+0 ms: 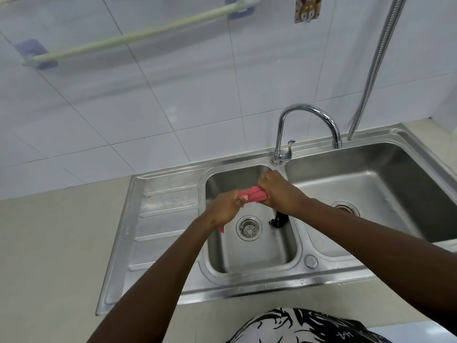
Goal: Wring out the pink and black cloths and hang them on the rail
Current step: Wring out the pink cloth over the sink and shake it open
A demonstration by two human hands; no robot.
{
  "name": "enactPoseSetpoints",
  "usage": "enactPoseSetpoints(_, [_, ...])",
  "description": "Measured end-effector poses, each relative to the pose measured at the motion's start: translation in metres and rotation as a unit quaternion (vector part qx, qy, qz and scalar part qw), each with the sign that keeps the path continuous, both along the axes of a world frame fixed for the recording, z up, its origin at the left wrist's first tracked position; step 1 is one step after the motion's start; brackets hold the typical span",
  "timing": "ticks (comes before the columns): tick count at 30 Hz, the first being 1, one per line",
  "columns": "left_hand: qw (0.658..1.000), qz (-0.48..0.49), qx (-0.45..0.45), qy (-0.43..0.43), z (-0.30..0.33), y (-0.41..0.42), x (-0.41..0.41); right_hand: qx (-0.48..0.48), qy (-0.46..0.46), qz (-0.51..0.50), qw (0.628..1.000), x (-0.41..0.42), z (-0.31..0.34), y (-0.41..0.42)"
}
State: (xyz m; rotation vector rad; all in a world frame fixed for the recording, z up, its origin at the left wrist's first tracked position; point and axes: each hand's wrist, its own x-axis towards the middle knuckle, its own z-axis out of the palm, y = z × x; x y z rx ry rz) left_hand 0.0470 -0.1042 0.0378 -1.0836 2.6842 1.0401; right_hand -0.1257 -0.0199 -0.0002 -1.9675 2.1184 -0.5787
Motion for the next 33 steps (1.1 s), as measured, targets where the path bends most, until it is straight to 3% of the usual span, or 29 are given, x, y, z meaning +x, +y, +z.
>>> enactPoseSetpoints(2, [0.992, 0.038, 0.12, -0.017, 0.005, -0.005, -0.001, -0.022, 0.086, -0.004, 0.996, 0.0, 0.003, -0.001])
enactPoseSetpoints(5, [0.975, 0.033, 0.217, -0.045, 0.01, -0.01, 0.001, 0.011, 0.079, -0.01, 0.997, 0.001, 0.005, -0.001])
enactPoseSetpoints(11, [0.989, -0.126, 0.039, -0.063, 0.013, -0.018, 0.005, 0.088, 0.018, -0.013, 0.996, 0.002, 0.008, -0.004])
enactPoseSetpoints(14, [0.985, -0.156, -0.065, -0.043, 0.008, -0.017, 0.006, 0.142, 0.052, -0.012, 0.988, 0.004, 0.015, -0.006])
enactPoseSetpoints(19, [0.952, -0.161, -0.259, -0.006, -0.008, -0.019, 0.007, 0.181, -0.05, -0.006, 0.982, 0.006, 0.02, -0.009])
enactPoseSetpoints(33, [0.915, -0.161, -0.347, 0.128, -0.02, -0.028, 0.013, 0.237, -0.293, -0.061, 0.924, 0.012, 0.024, -0.01])
